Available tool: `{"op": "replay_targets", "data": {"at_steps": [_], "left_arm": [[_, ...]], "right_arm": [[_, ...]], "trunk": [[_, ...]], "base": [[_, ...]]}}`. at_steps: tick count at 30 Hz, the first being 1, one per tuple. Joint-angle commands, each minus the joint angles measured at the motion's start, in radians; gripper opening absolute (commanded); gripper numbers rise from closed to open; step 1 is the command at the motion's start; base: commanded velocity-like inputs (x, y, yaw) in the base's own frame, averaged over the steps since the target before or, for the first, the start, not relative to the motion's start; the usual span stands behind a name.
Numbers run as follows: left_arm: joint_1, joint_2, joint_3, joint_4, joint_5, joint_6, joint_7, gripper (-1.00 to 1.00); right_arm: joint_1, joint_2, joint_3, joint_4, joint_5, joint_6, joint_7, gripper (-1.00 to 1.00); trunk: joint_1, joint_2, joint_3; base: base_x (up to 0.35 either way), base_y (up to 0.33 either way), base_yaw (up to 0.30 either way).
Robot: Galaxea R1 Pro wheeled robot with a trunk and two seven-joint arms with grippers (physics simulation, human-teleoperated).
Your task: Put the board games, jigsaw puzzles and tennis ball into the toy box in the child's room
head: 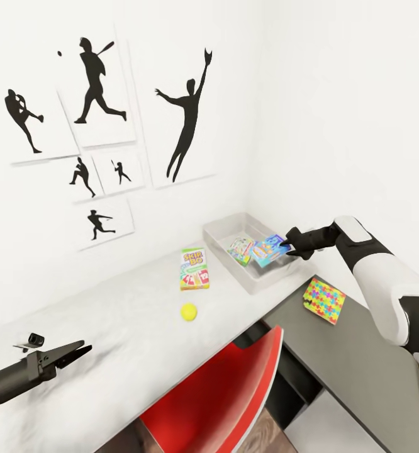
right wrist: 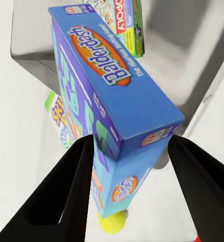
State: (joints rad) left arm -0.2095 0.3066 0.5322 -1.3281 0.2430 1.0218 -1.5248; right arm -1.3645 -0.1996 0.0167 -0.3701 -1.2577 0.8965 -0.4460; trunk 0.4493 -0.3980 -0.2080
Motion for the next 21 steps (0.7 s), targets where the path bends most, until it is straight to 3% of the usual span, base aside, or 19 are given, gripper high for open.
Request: {"op": "replay_targets", "data": {"at_steps": [1, 21], "left_arm": [[-0.001, 0.000, 0.000, 0.000, -0.001, 0.011, -0.004, 1.00], [-0.001, -0.001, 0.000, 0.000, -0.001, 0.011, -0.004, 1.00]], "right_arm": [[-0.001, 0.000, 0.002, -0.001, -0.011, 0.001, -0.010, -1.00], [-0.001, -0.001, 0.000, 0.000, -0.012, -0.006, -0.010, -1.00]], "trunk": [[0.001, -0.002, -0.002], [0.001, -0.002, -0.002]], "base": [[0.089, 0.000, 0.000], [0.107, 0.000, 0.000]]}}
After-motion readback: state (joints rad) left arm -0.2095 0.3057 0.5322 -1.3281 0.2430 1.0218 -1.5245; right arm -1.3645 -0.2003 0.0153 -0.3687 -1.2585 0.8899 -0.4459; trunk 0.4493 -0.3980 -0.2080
